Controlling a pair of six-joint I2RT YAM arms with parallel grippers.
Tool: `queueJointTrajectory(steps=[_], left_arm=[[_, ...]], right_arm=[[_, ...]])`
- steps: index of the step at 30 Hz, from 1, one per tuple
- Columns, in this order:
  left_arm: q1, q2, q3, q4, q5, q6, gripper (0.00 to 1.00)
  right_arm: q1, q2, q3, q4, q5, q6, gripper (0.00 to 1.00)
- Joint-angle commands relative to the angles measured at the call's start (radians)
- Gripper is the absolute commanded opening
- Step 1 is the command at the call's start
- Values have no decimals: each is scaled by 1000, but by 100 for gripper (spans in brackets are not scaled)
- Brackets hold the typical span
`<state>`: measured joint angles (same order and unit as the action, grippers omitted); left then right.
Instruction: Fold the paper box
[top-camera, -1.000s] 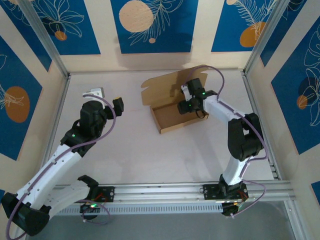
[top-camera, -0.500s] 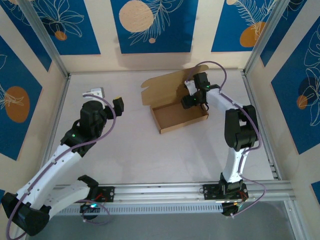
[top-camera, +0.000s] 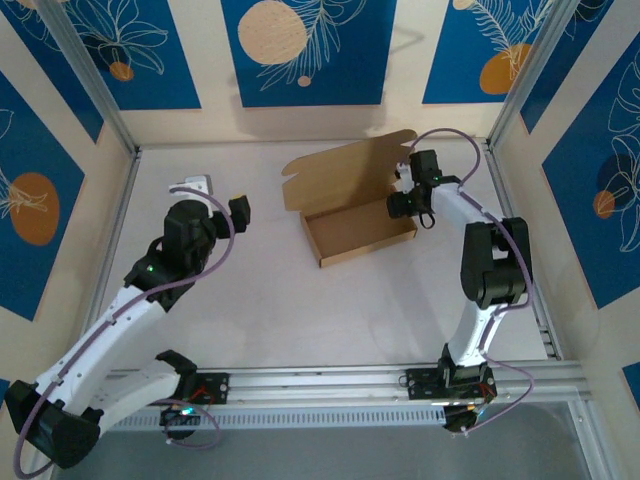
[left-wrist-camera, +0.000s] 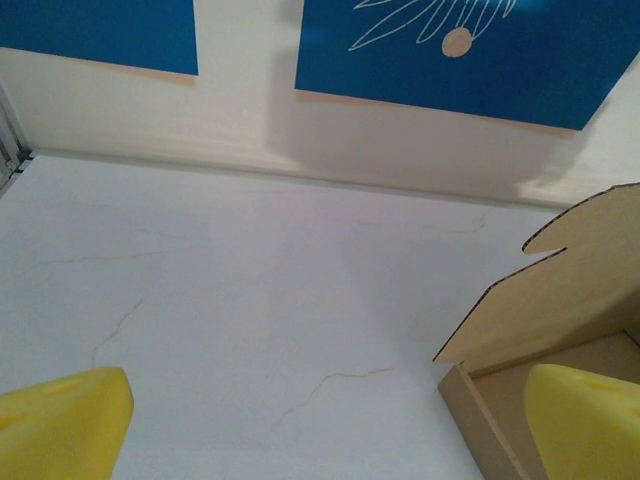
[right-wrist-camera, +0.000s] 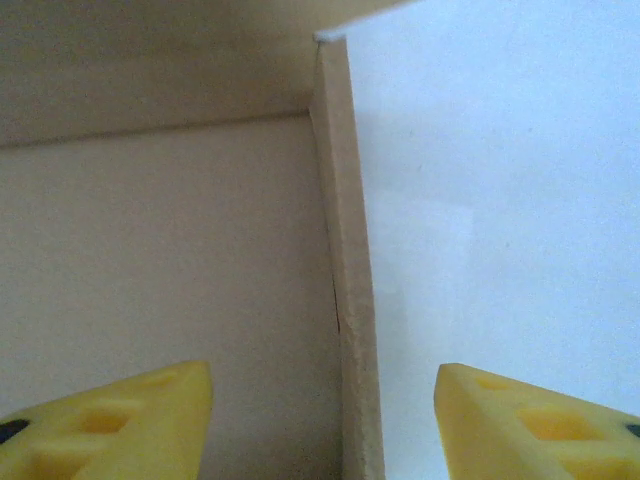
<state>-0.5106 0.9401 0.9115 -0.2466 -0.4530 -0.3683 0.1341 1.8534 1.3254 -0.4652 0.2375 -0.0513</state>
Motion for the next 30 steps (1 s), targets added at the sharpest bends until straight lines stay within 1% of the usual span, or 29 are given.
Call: queueJointTrajectory(steps=[1,5,11,17,20,22,24,26,30], left_arm=[[11,-2,-2,26,10,-9,100],[11,-2,-6,26,15,-11,100],[11,1,-9,31,19,-12,100],[11,7,-10,39,27,-9,100],[11,6,-11,40,26,-5,100],[12,4,-11,41,23,-3,100],[11,3,-11,41,20,-3,100],[11,2,-10,41,21,-1,100],[11,2,-8,42,21,-3,100]], right_arm=[[0,36,32,-51,20,40,56],[-2,49,42,-50,27,28,44],[9,120,102,-75,60,23,32],[48,192,158,-86,155,-30,23],[57,225,189,-110,186,-42,14],[67,226,197,-118,223,-49,9],[82,210,184,-104,263,-68,7],[100,201,170,-88,338,-88,0],[127,214,157,-80,457,-121,0]])
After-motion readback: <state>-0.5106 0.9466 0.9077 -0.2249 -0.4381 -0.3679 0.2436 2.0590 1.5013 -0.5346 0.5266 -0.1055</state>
